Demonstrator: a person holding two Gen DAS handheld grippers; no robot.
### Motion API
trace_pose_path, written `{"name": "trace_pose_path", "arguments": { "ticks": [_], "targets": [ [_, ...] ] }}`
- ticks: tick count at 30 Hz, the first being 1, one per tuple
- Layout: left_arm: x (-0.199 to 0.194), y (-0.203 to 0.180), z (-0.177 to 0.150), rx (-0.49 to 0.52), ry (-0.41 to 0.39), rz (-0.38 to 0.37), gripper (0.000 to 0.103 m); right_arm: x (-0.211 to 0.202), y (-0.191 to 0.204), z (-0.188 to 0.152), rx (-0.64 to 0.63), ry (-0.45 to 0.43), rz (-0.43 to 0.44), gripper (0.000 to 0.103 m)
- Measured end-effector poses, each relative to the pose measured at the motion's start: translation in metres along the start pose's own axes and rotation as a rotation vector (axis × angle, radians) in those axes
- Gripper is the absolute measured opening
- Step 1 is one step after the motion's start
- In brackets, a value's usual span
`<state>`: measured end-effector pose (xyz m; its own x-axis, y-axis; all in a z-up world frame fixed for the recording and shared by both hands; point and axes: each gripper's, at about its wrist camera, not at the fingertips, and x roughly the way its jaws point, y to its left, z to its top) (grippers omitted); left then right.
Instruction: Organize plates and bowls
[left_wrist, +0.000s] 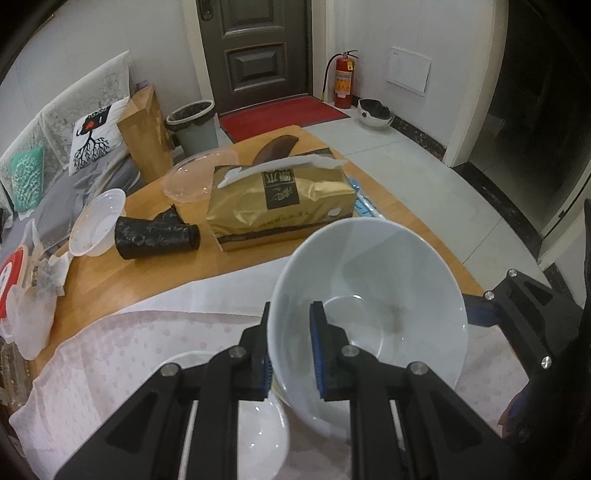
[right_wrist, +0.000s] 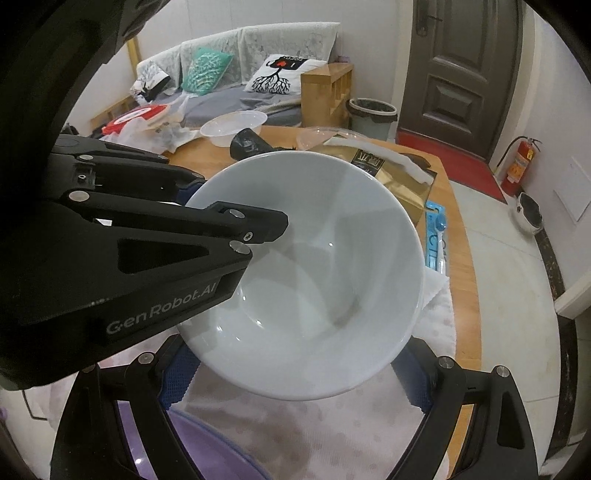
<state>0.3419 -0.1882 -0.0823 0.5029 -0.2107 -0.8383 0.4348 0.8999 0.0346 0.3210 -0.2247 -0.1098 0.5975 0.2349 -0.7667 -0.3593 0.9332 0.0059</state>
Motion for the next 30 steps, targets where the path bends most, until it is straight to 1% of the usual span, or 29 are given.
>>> {"name": "trace_pose_path", "arguments": {
  "ticks": [13,19,22,25,30],
  "targets": [
    [0.015,0.003,-0.004,0.024,0.032,0.028,0.013,0.010,0.002,0.002,-0.010,0.036,0.002,0.088],
    [0.021,0.008,-0.007,0.019,0.050,0.032,0.014,0.012,0.007,0.002,-0.033,0.040,-0.015,0.088],
    [0.026,0.010,-0.011,0.020,0.064,0.045,0.014,0.013,0.007,0.003,-0.040,0.043,-0.022,0.088],
    [0.031,0.013,-0.014,0.009,0.077,0.035,0.014,0.014,0.010,0.003,-0.048,0.044,-0.035,0.088],
    [0.037,0.012,-0.020,0.015,0.089,0.039,0.015,0.015,0.006,0.001,-0.026,0.054,-0.017,0.089]
  ]
}}
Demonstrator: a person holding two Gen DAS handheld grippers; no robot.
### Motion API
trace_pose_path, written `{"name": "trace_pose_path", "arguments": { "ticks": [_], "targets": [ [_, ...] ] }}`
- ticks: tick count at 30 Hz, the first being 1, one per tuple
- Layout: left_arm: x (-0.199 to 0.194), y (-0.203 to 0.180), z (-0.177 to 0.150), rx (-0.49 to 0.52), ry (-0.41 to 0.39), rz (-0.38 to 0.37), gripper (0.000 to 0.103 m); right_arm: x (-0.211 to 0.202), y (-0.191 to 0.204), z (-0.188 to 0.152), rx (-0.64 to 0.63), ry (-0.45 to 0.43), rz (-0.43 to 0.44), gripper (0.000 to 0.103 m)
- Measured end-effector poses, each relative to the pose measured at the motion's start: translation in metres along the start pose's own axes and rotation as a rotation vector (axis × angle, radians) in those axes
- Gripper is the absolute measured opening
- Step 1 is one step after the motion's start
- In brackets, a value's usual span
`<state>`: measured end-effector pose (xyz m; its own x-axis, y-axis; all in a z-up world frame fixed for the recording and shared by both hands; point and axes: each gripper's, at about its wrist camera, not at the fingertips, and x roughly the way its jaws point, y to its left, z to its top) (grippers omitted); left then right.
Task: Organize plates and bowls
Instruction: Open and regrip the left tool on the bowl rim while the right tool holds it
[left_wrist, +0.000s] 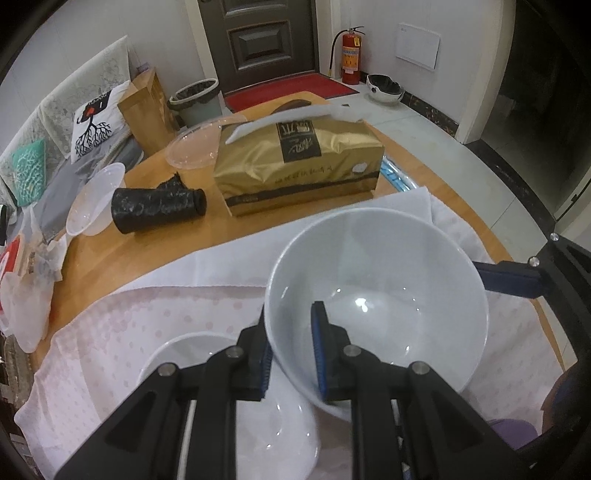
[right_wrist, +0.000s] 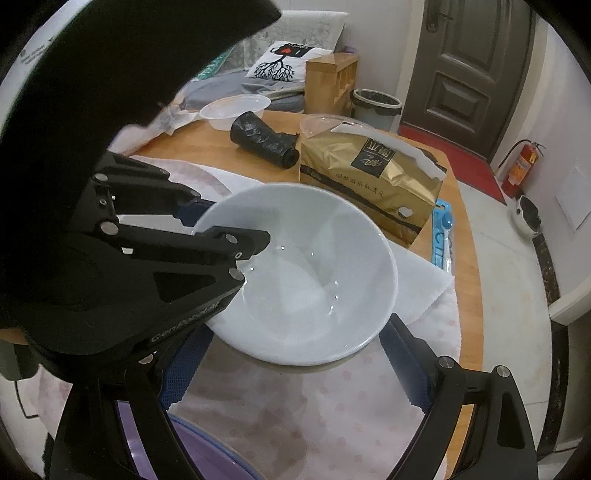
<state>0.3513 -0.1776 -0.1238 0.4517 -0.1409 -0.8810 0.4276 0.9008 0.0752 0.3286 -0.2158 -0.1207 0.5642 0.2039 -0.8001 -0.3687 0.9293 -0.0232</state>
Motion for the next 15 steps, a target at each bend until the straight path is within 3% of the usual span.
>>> {"name": "trace_pose_path", "arguments": {
  "ticks": [6,9,12,15],
  "targets": [
    [-0.004,0.000,-0.002,0.016,-0.018,0.008,0.017,0.000,0.003,-0.004,-0.017,-0.001,-0.016,0.089],
    [-0.013,0.003,-0.004,0.018,-0.037,0.017,0.025,-0.006,0.003,-0.005,-0.010,-0.022,-0.020,0.088],
    [-0.031,0.020,-0.009,-0.028,-0.083,-0.008,0.033,-0.022,0.008,-0.007,-0.014,-0.080,-0.026,0.088],
    [-0.046,0.044,-0.015,-0.088,-0.109,-0.019,0.035,-0.036,0.017,-0.007,-0.032,-0.129,-0.012,0.088]
  ]
}}
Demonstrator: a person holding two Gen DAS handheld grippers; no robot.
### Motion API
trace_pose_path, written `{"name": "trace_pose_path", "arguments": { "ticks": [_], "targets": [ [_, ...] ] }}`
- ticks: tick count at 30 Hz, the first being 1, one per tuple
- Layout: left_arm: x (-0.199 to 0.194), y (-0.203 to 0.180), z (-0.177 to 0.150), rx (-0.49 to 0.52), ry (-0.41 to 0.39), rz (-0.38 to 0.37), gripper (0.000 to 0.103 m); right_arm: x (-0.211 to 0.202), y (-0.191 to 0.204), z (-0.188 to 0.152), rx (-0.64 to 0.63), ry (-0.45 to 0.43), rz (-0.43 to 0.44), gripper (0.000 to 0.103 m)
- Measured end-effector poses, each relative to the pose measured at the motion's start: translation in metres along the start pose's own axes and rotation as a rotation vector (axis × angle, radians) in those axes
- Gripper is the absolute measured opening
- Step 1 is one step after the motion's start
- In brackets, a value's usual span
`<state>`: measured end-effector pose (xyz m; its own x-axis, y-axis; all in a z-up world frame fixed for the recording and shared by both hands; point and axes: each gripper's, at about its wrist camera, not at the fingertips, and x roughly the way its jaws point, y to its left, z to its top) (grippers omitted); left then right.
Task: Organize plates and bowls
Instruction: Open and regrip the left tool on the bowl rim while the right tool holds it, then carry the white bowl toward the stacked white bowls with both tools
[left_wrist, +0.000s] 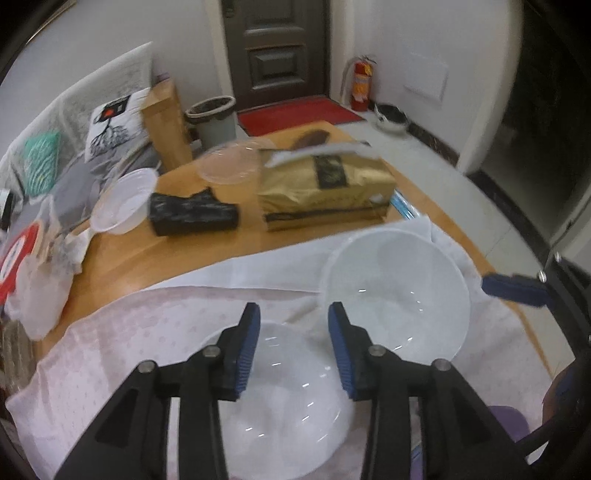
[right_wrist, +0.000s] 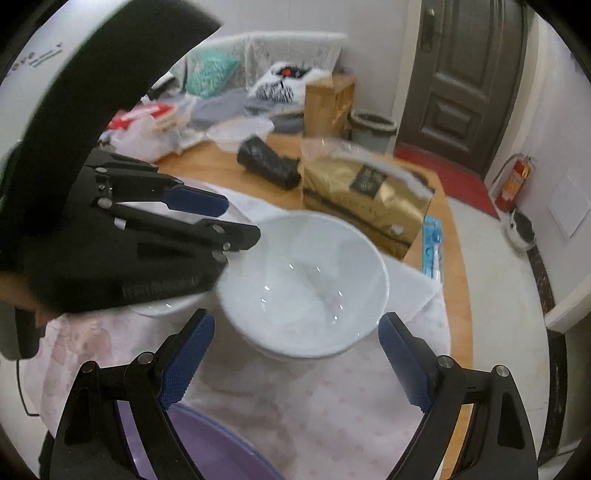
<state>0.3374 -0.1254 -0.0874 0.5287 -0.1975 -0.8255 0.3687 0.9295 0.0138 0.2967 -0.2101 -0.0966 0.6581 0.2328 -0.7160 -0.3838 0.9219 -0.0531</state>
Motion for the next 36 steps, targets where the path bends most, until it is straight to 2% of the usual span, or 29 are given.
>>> {"name": "trace_pose_path", "arguments": {
  "ticks": [5,9,12,17,21,22,24,27,30,36],
  "targets": [
    [-0.013,0.041,-0.012,-0.082,-0.004,0.019,0.040,-0.006,0.027,0.001,-0.021,-0.002,0.096,0.088],
    [-0.008,0.063,-0.028,-0.113,0.036,0.035,0.041,0.005,0.053,0.002,-0.036,0.043,0.179,0.088],
    [0.001,0.072,-0.041,-0.123,0.063,0.035,0.041,0.020,0.069,0.002,-0.050,0.086,0.210,0.088],
    [0.018,0.075,-0.056,-0.138,0.090,0.001,0.041,0.046,0.082,0.005,-0.038,0.148,0.212,0.088],
    [0.028,0.069,-0.062,-0.118,0.099,0.002,0.040,0.064,0.083,0.005,0.003,0.189,0.213,0.087],
    [0.029,0.068,-0.063,-0.114,0.099,0.001,0.036,0.067,0.083,0.005,0.011,0.194,0.215,0.087],
    [0.032,0.067,-0.065,-0.111,0.104,-0.005,0.026,0.071,0.085,0.005,0.014,0.204,0.211,0.079],
    [0.034,0.065,-0.066,-0.103,0.107,-0.012,0.017,0.077,0.086,0.005,0.017,0.221,0.197,0.077],
    [0.034,0.061,-0.067,-0.077,0.099,0.016,0.015,0.082,0.088,0.004,0.019,0.225,0.171,0.074],
    [0.027,0.065,-0.075,-0.079,0.111,0.000,0.015,0.075,0.096,0.003,-0.018,0.194,0.133,0.074]
  ]
}}
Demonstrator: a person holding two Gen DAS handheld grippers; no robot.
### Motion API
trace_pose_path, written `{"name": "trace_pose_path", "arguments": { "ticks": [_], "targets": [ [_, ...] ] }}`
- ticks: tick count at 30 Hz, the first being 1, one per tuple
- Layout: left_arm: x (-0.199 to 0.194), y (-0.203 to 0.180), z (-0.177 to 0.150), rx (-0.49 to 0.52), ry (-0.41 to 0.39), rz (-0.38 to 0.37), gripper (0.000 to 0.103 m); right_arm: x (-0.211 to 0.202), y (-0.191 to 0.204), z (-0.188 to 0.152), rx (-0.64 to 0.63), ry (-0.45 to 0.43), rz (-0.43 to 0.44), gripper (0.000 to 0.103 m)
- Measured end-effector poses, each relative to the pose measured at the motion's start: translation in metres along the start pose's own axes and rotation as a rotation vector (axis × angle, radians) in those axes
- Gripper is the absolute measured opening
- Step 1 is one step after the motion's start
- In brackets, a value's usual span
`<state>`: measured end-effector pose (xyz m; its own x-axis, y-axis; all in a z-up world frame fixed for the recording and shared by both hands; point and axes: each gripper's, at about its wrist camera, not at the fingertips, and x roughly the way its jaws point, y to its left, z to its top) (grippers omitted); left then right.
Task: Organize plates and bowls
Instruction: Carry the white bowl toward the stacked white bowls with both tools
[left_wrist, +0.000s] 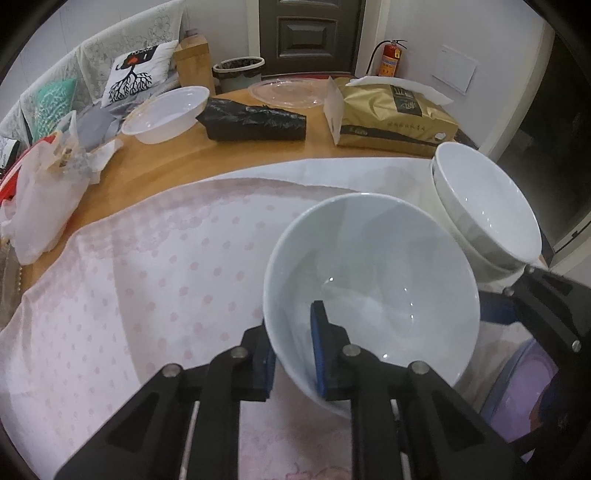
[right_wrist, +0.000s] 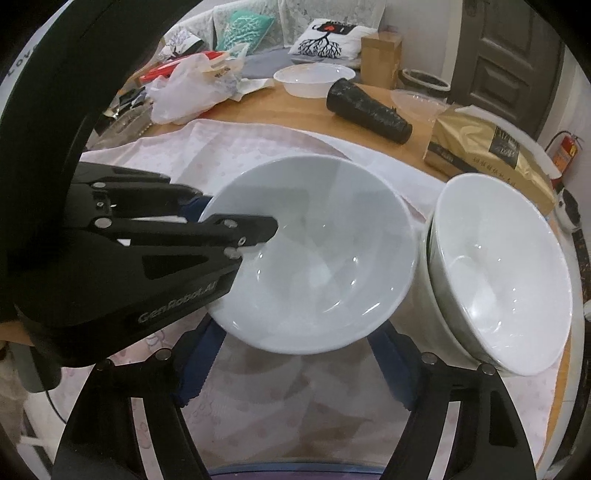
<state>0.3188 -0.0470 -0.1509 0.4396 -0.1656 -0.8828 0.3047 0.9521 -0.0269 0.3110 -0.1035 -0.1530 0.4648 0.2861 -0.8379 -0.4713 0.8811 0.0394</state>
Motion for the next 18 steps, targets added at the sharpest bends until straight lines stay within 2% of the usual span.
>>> {"name": "trace_pose_path", "arguments": {
  "ticks": [3,7,12,18],
  "targets": [
    [-0.005,0.006,-0.006,-0.003,0.011,0.008,0.015,-0.002,0.010,0.000,-0.040,-0.003,-0.009,0.074],
    [-0.015,0.019,-0.019,-0.026,0.030,-0.015,0.016,-0.003,0.023,-0.001,-0.071,0.001,0.019,0.074],
    [-0.017,0.033,-0.032,-0.043,0.047,-0.005,0.017,-0.001,0.040,0.001,-0.121,-0.001,0.042,0.074],
    [-0.015,0.039,-0.030,-0.069,0.016,-0.028,0.016,0.012,0.039,0.008,-0.123,0.008,0.063,0.082]
  ]
}}
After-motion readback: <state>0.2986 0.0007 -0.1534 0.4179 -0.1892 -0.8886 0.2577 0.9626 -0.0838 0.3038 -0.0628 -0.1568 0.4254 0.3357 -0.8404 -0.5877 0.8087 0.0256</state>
